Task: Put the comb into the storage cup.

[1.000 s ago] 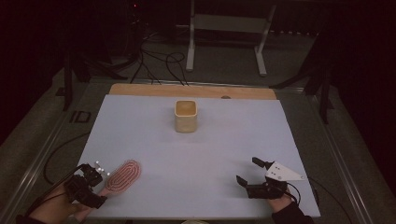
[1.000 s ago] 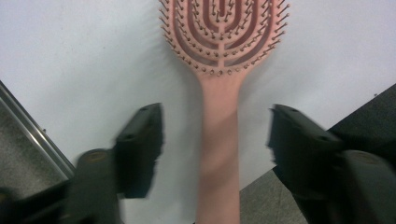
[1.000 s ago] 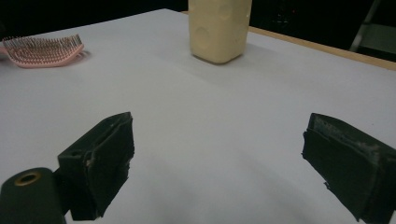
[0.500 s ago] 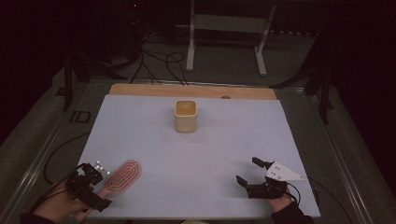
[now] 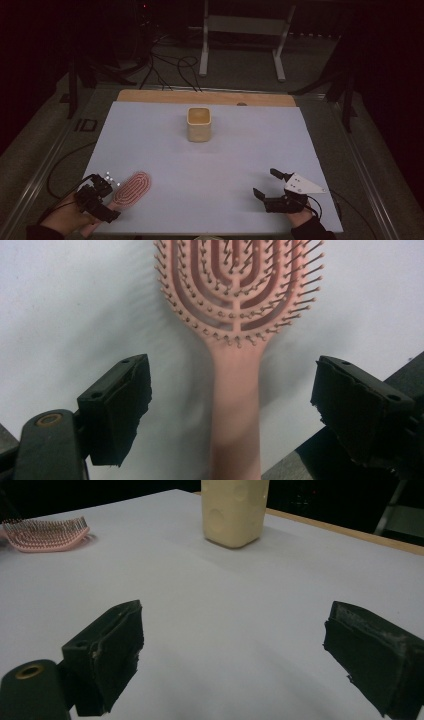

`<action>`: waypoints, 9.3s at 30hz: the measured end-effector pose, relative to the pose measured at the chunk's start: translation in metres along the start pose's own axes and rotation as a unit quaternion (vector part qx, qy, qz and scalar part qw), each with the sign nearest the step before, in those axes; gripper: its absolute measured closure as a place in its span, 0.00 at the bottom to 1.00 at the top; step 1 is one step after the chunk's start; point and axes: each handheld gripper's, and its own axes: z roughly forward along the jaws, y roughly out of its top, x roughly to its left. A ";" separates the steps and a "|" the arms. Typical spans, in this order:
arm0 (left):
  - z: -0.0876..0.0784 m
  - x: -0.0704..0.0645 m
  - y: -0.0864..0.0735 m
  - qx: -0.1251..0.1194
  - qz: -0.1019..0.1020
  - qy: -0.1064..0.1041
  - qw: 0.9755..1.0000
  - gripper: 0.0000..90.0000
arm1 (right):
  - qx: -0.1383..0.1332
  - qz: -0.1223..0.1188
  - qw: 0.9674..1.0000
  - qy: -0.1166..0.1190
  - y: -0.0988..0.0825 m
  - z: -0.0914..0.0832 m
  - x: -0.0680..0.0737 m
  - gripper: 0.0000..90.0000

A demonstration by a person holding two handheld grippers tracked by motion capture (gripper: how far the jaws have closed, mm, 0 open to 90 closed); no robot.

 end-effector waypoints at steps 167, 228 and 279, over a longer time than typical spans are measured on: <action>-0.028 -0.070 0.132 -0.366 0.073 -0.046 0.926 0.79 | -0.004 0.004 1.000 0.003 -0.001 0.001 -0.002 0.10; 0.004 -0.071 0.112 -0.508 -0.003 -0.041 0.860 0.79 | -0.008 0.016 1.000 -0.005 0.060 -0.014 0.018 0.10; 0.005 -0.077 0.113 -0.514 -0.002 -0.048 0.857 0.79 | -0.061 0.059 0.995 0.055 0.178 0.052 0.042 0.09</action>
